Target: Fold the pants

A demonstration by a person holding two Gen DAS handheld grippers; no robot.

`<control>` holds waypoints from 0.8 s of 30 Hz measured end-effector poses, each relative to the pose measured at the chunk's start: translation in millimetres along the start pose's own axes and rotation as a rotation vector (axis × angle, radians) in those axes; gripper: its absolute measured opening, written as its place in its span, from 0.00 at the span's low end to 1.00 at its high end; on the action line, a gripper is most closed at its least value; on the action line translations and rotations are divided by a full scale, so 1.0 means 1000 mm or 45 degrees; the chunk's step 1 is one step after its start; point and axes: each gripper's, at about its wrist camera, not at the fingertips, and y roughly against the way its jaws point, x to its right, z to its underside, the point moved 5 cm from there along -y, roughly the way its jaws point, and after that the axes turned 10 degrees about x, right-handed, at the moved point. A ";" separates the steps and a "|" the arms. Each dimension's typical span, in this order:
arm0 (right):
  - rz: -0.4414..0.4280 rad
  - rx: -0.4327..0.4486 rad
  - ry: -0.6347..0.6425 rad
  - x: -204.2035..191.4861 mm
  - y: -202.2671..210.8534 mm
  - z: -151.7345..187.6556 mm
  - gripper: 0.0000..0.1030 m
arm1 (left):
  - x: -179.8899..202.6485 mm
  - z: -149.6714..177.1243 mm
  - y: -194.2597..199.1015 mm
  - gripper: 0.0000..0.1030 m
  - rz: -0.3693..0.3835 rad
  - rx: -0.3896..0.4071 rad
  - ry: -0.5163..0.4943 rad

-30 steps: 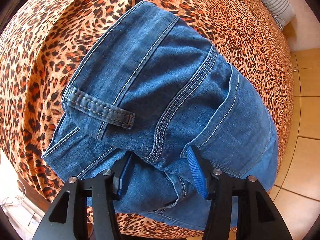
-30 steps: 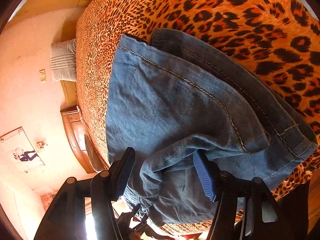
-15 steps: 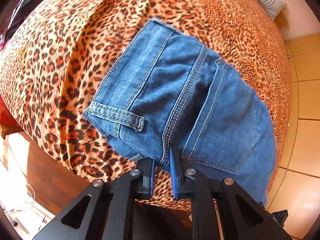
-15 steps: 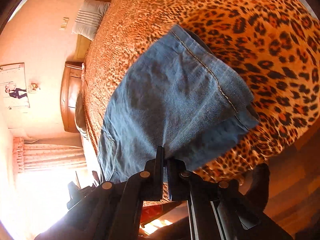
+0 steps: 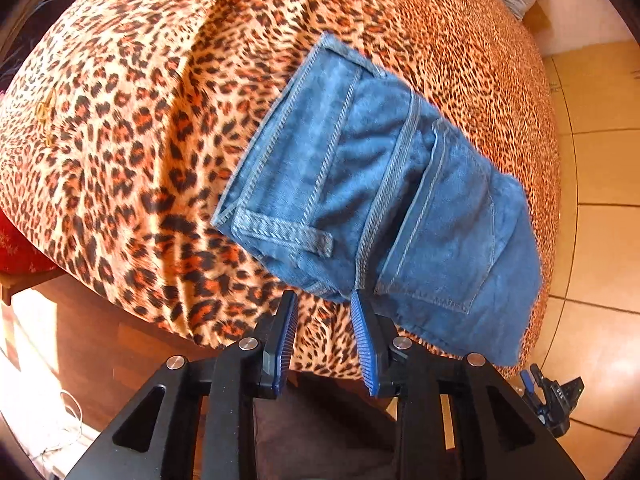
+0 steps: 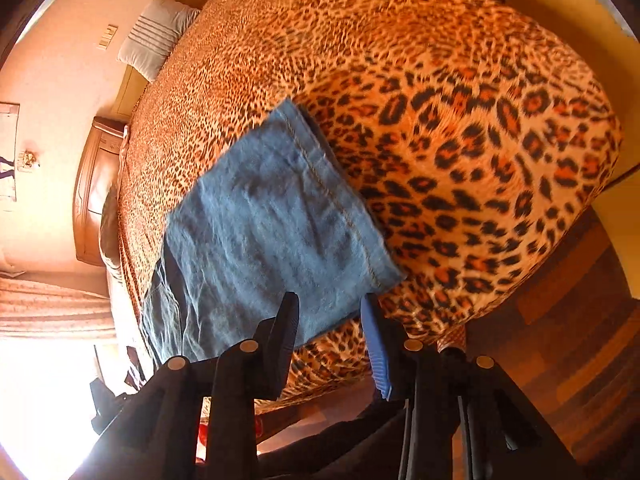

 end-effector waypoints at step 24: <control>0.205 0.050 0.257 -0.050 -0.141 -0.131 0.05 | 0.048 -0.120 -0.105 0.19 -0.365 0.018 -0.084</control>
